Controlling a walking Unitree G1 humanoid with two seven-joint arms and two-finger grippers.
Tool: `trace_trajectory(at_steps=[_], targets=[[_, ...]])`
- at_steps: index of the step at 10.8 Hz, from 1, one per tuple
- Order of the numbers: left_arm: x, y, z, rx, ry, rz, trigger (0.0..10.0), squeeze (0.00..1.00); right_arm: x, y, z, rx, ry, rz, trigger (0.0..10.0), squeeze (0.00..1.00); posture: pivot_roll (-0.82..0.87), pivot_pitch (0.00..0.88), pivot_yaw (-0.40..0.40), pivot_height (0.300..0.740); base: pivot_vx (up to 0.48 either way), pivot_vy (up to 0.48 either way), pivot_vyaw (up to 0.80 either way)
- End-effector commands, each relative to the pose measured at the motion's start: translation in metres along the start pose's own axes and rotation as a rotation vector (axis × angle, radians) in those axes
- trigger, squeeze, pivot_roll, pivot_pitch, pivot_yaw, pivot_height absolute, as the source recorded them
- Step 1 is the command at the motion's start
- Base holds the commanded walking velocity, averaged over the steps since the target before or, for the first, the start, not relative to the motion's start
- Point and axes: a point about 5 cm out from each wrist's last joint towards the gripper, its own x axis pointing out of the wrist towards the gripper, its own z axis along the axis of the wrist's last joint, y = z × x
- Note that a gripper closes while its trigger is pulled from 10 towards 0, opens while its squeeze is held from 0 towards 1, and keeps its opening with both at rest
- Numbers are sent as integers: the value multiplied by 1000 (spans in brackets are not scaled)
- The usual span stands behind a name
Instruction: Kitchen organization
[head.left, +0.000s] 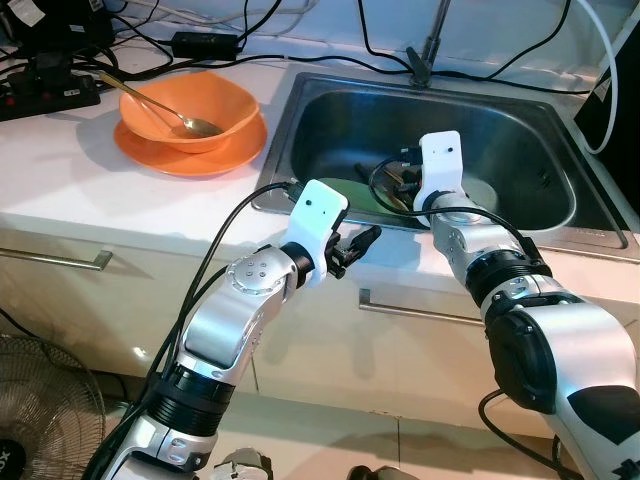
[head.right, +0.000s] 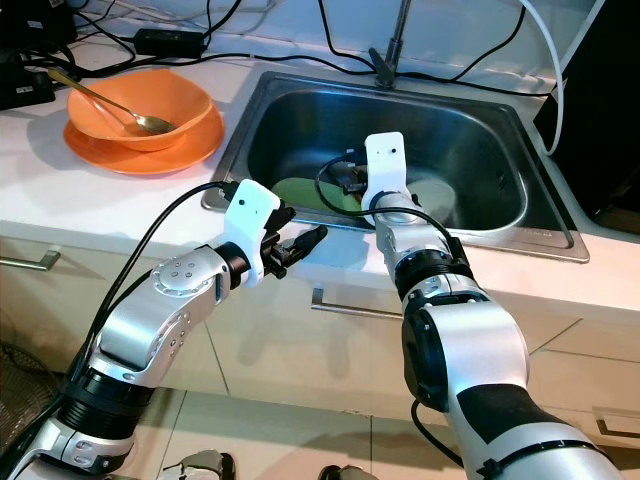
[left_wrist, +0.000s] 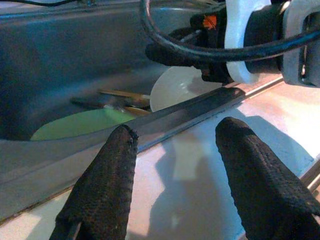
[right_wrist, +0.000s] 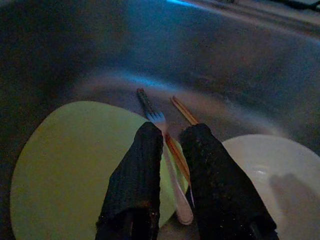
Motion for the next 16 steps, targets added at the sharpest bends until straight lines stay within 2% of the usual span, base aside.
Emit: trace_trajectory(at_steps=[1,3,4,6,7,9,10,12,16], targets=[[0,-1,7,22,-26,14,10000,0,1,-4,22,-17,-93,-18,10000,0,161,88,-86,740,0,0,0],[0,12,17,39,-121,133,10000,0,-3,3,57,-57,-315,28,10000,0,141,90,-83,740,0,0,0],[-1,22,25,68,-189,208,10000,0,-10,3,76,-42,-479,45,10000,0,130,93,-85,740,0,0,0],[-5,34,33,103,-272,321,10000,0,-23,-3,76,-11,-613,30,10000,0,108,95,-78,740,0,0,0],[-7,40,36,98,-311,368,10000,0,-33,-6,66,3,-660,8,10000,0,95,92,-71,740,0,0,0],[-8,50,35,113,-352,431,10000,0,-52,-5,42,79,-685,-50,10000,0,84,84,-57,740,0,0,0],[-9,53,31,107,-369,462,10000,0,-60,2,23,108,-652,-56,10000,0,84,80,-51,740,0,0,0],[-9,55,22,109,-361,479,10000,0,-63,20,-3,105,-571,-37,10000,0,80,69,-42,740,0,0,0],[-7,56,20,74,-376,485,10000,0,-63,21,4,115,-559,-32,10000,0,88,58,-48,740,0,0,0]])
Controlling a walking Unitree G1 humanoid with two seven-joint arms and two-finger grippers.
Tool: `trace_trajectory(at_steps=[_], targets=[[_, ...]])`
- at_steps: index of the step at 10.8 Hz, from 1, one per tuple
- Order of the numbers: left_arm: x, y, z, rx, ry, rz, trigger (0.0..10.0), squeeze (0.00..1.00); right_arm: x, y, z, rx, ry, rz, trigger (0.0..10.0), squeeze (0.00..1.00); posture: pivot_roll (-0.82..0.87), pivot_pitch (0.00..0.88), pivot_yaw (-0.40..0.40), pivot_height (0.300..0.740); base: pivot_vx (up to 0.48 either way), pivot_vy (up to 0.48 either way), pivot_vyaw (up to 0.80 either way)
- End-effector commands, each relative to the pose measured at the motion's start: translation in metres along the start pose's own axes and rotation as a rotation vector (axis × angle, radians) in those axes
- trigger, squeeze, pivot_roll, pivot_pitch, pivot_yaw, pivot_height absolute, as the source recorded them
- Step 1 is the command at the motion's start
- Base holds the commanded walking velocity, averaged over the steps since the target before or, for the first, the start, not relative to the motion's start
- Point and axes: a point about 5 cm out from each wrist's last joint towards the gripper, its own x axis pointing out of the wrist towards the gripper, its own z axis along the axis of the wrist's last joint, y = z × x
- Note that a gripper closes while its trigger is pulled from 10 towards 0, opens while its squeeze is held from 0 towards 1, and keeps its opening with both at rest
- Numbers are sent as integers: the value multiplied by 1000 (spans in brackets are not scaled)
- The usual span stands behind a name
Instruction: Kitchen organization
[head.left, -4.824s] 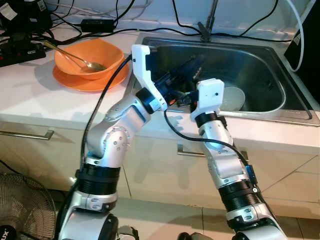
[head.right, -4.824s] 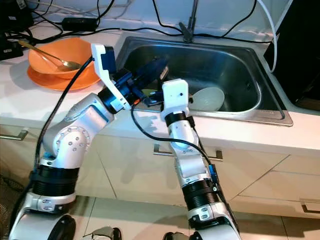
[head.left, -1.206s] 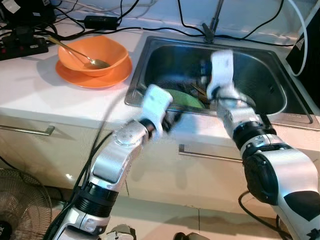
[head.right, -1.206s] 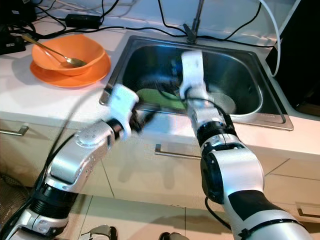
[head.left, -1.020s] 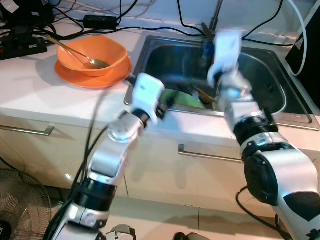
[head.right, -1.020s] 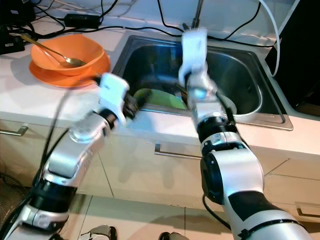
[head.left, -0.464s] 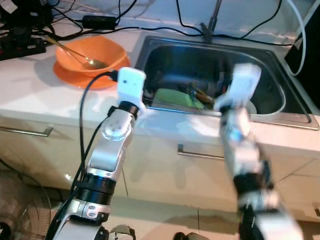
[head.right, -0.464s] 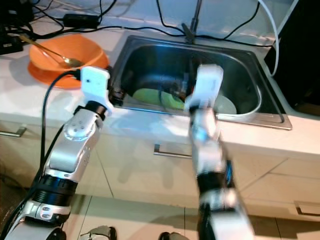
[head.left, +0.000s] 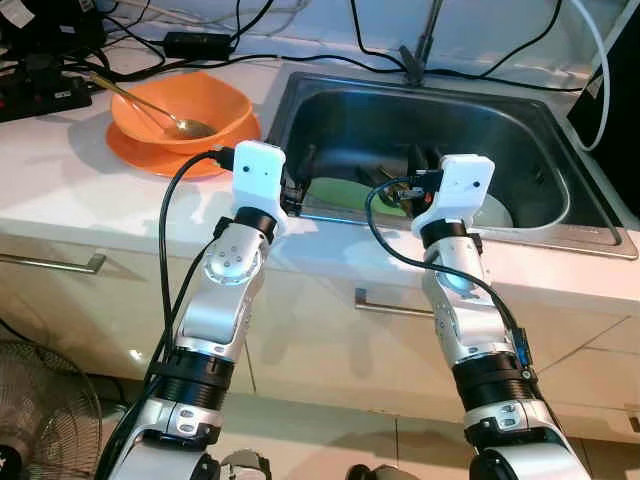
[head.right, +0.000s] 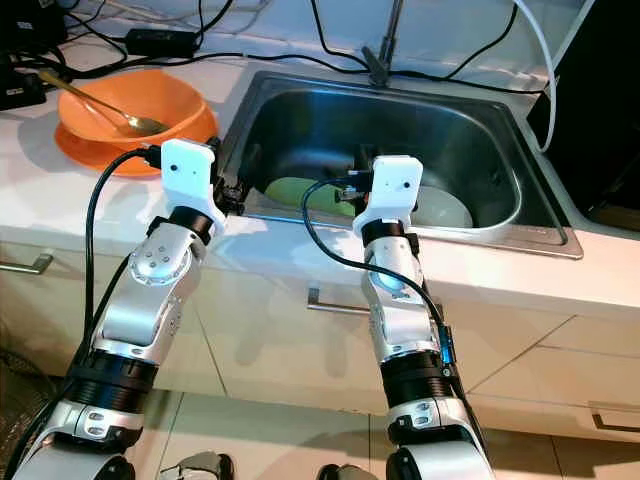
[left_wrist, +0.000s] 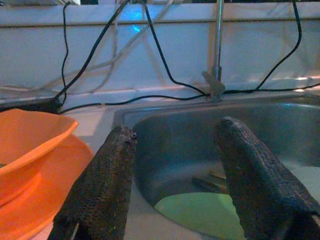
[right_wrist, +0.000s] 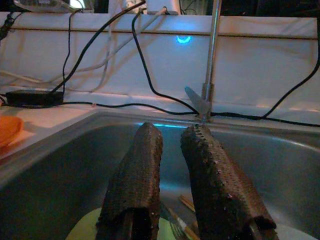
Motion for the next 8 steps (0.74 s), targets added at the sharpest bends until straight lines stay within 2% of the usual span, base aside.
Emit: trace_trajectory(at_steps=[1,4,8], targets=[[2,-1,0,-5,-6,11,10000,0,2,-1,5,-4,-11,-3,10000,0,89,58,-47,740,0,0,0],[2,0,0,-9,-4,13,10000,0,0,1,4,6,5,-7,10000,0,87,61,-46,740,0,0,0],[2,1,0,-7,-1,19,10000,0,-1,0,3,9,20,-11,10000,0,90,68,-44,740,0,286,0]])
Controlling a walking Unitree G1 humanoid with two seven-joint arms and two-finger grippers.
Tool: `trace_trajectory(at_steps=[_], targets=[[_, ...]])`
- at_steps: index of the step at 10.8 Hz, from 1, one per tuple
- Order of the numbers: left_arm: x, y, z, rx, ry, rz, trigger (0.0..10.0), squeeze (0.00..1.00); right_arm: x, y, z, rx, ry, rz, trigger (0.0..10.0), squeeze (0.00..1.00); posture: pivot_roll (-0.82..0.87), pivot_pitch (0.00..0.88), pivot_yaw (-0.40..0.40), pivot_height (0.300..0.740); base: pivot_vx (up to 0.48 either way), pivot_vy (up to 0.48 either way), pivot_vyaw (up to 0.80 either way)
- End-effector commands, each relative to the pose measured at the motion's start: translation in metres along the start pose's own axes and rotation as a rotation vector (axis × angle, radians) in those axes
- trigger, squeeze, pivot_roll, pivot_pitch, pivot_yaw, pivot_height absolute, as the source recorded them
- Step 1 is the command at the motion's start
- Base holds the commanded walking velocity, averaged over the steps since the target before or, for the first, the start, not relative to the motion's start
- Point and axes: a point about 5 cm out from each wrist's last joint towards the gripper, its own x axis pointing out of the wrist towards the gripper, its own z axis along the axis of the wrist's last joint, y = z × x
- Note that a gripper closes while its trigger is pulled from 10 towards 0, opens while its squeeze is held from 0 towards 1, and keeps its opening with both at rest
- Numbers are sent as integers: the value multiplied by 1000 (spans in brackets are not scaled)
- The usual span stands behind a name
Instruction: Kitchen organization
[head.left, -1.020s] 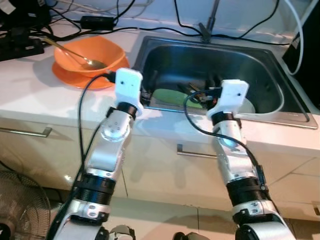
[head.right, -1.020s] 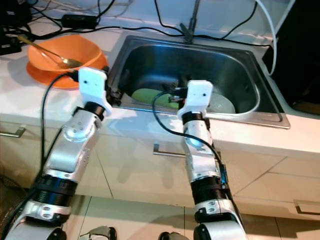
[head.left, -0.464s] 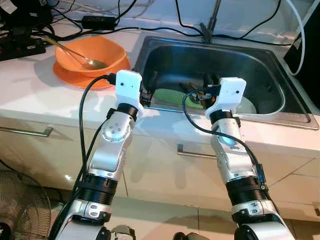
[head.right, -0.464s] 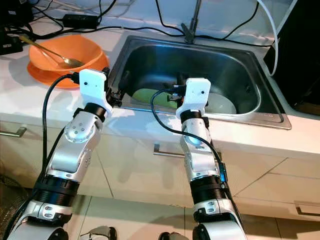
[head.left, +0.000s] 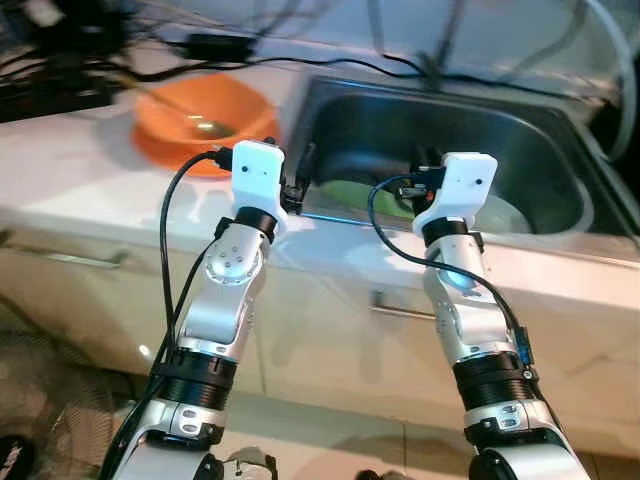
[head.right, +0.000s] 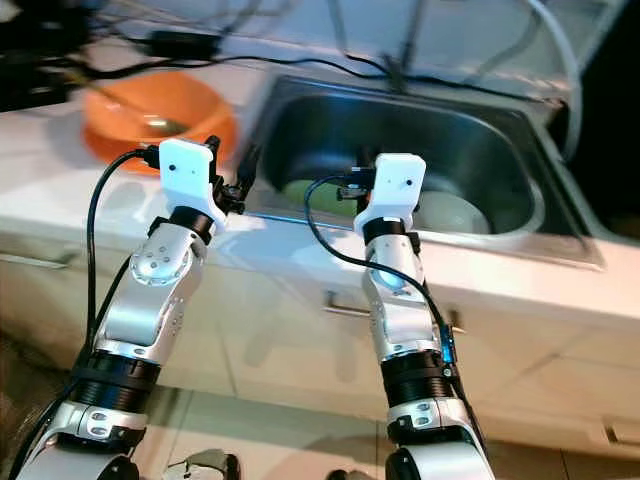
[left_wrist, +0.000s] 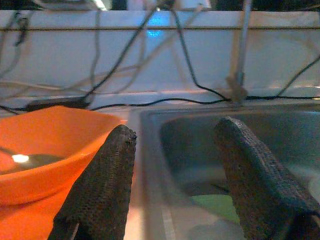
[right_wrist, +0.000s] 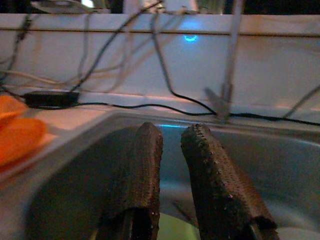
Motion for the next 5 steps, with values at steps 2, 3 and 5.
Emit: trace_trajectory(at_steps=[2,3,5], targets=[[3,0,1,6,5,9,10000,0,-2,-1,0,2,11,-8,10000,0,90,70,-44,740,0,146,0],[3,1,1,9,4,16,10000,0,-2,-1,-1,4,15,-10,10000,0,91,70,-42,740,0,0,0],[3,2,1,12,7,17,10000,0,-2,-1,-1,6,17,-13,10000,0,89,73,-40,740,0,0,0]])
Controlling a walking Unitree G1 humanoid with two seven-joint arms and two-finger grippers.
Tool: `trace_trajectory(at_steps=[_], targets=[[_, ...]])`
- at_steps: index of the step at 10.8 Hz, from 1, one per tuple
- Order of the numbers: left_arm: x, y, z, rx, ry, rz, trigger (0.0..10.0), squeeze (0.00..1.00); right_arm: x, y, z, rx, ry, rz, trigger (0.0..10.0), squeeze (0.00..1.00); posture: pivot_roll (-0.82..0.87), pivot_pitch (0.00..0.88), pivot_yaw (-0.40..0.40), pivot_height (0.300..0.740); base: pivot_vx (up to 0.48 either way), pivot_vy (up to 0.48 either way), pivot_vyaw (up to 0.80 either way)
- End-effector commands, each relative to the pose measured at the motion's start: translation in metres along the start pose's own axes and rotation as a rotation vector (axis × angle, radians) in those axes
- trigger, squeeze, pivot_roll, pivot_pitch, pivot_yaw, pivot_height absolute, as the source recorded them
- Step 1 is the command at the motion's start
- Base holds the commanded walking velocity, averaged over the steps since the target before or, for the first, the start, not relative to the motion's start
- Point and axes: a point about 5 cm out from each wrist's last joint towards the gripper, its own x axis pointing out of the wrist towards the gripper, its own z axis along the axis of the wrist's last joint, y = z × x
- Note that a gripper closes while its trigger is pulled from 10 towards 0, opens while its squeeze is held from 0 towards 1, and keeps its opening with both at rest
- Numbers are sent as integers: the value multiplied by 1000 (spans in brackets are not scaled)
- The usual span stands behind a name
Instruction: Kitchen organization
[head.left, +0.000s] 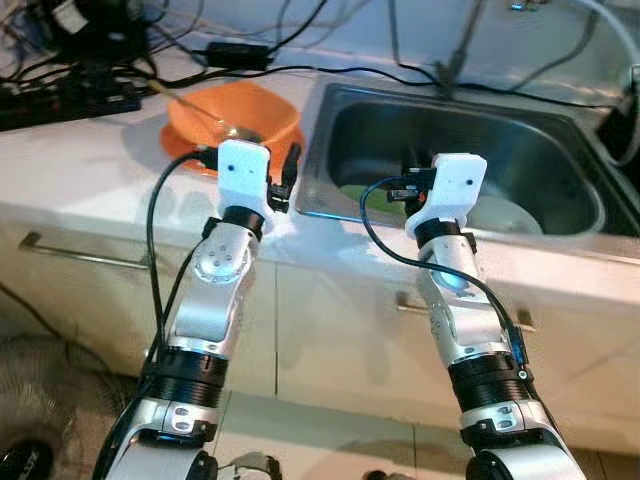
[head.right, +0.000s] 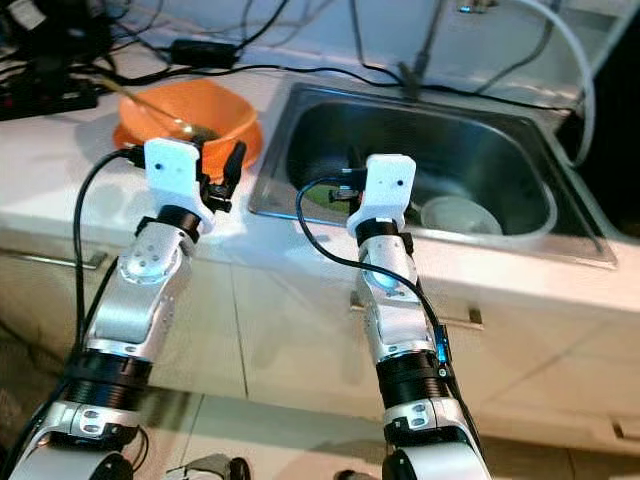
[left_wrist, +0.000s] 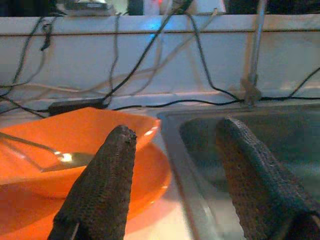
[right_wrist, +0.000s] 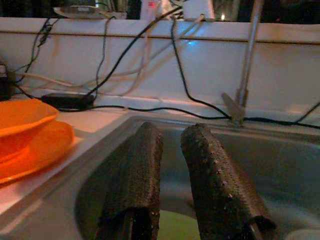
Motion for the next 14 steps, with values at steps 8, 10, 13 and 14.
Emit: trace_trajectory(at_steps=[8,10,13,14], targets=[[17,9,12,129,-10,48,10000,0,-2,-8,-3,1,25,-30,10000,0,93,91,-42,740,0,0,0],[28,26,14,184,33,126,10000,0,-2,-9,-3,2,27,-34,10000,0,88,94,-37,740,0,0,0],[35,42,11,184,90,221,10000,0,-3,-8,-4,-7,30,-24,10000,0,84,100,-30,740,0,0,0],[35,42,10,177,89,213,10000,0,-4,-8,-4,-6,34,-23,10000,0,86,101,-30,740,0,0,0]])
